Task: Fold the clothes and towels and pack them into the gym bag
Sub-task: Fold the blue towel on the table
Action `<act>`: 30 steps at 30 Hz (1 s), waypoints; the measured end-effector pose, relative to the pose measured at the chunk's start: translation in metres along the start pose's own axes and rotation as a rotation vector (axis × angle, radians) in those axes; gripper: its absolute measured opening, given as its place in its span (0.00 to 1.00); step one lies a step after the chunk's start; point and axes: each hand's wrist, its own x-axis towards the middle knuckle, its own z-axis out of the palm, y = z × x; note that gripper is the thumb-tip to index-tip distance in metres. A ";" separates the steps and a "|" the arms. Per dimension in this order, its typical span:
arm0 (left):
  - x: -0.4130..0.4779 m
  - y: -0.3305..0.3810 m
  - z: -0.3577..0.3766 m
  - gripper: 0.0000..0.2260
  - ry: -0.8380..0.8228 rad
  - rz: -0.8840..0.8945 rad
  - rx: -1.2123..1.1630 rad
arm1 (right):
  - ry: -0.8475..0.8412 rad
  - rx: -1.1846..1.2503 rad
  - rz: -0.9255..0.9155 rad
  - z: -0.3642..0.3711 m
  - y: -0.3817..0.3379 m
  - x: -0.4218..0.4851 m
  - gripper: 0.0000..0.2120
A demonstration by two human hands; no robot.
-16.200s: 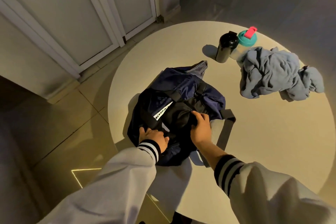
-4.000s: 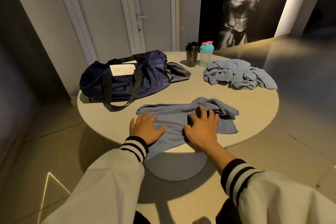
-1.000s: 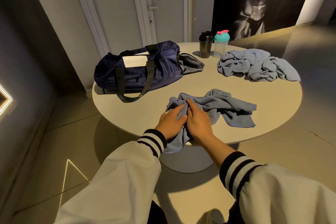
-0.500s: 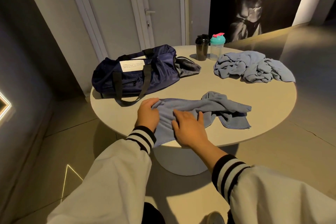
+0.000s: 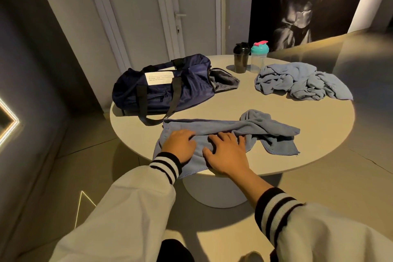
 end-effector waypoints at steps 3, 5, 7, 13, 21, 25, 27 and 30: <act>-0.003 0.006 0.010 0.25 -0.195 -0.033 0.138 | 0.089 0.151 0.013 -0.003 0.003 0.001 0.16; -0.005 0.003 0.012 0.26 -0.215 -0.004 0.170 | 0.181 0.269 0.057 -0.005 0.005 0.001 0.13; -0.003 -0.007 0.011 0.26 -0.186 -0.018 0.175 | 0.218 0.309 0.071 -0.005 0.006 0.000 0.15; -0.001 0.012 0.004 0.19 0.080 -0.014 0.148 | 0.261 0.292 0.086 -0.012 0.005 -0.004 0.15; -0.010 0.103 0.046 0.24 -0.119 0.139 -0.063 | 0.079 -0.055 0.365 -0.060 0.073 -0.032 0.18; 0.003 0.135 0.049 0.21 0.033 0.150 0.057 | -0.041 -0.051 0.397 -0.065 0.102 -0.030 0.25; 0.013 0.147 0.052 0.18 0.032 0.202 -0.124 | -0.066 -0.044 0.388 -0.066 0.111 -0.021 0.28; 0.029 0.151 0.058 0.04 0.036 0.092 -0.361 | -0.049 -0.027 0.391 -0.071 0.120 -0.008 0.30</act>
